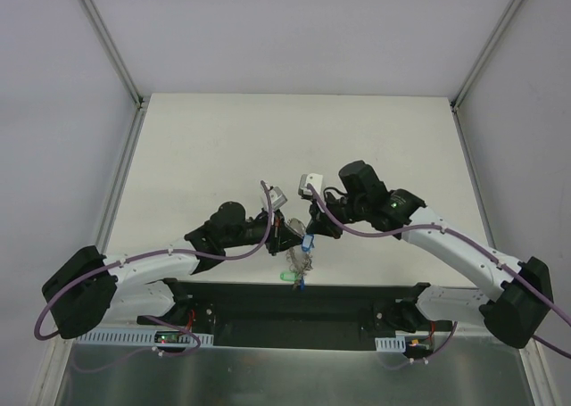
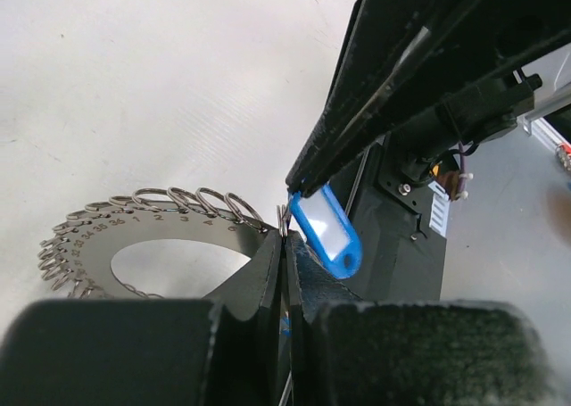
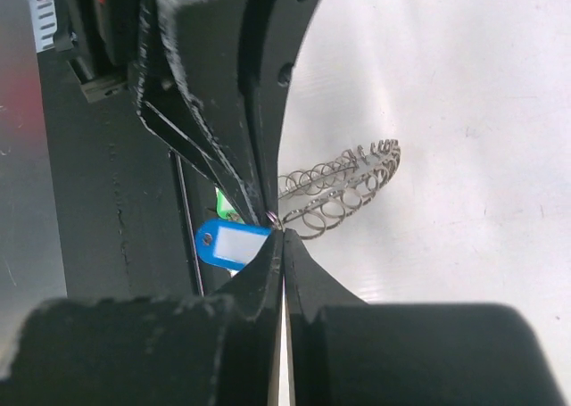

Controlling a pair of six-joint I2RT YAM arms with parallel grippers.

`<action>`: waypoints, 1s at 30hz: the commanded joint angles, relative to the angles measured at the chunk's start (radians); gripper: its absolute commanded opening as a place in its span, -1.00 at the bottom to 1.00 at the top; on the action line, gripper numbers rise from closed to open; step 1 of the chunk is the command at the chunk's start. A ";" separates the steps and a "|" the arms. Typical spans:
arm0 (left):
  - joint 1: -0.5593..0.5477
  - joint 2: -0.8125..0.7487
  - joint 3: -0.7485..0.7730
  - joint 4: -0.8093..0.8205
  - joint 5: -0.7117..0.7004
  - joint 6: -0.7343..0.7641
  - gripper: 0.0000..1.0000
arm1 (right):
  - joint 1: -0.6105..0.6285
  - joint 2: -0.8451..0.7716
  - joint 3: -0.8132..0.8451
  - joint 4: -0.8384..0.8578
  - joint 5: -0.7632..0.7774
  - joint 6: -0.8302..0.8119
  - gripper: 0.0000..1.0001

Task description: Put the keys on the keyring

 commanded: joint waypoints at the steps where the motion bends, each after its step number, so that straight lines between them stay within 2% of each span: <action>1: -0.009 -0.054 0.019 -0.001 -0.029 0.084 -1.00 | -0.014 -0.082 -0.040 0.045 0.093 0.071 -0.98; 8: -0.011 -0.069 0.014 -0.014 -0.036 0.145 -1.00 | -0.049 -0.162 -0.114 0.059 0.136 0.161 -0.98; 12: -0.011 -0.067 0.017 -0.016 -0.029 0.176 -1.00 | -0.049 -0.185 -0.168 0.125 0.159 0.245 -0.98; 14: -0.013 -0.067 0.020 -0.018 -0.019 0.205 -1.00 | -0.049 -0.212 -0.192 0.194 0.151 0.298 -0.82; 15: -0.014 -0.066 0.026 -0.028 -0.016 0.214 -1.00 | -0.051 -0.232 -0.193 0.209 0.145 0.313 -0.51; 18: -0.014 -0.061 0.041 -0.054 -0.007 0.245 -1.00 | -0.049 -0.217 -0.156 0.233 0.116 0.338 -0.30; 30: -0.014 -0.070 0.049 -0.065 -0.009 0.294 -1.00 | -0.045 -0.093 -0.134 0.280 0.072 0.353 -0.23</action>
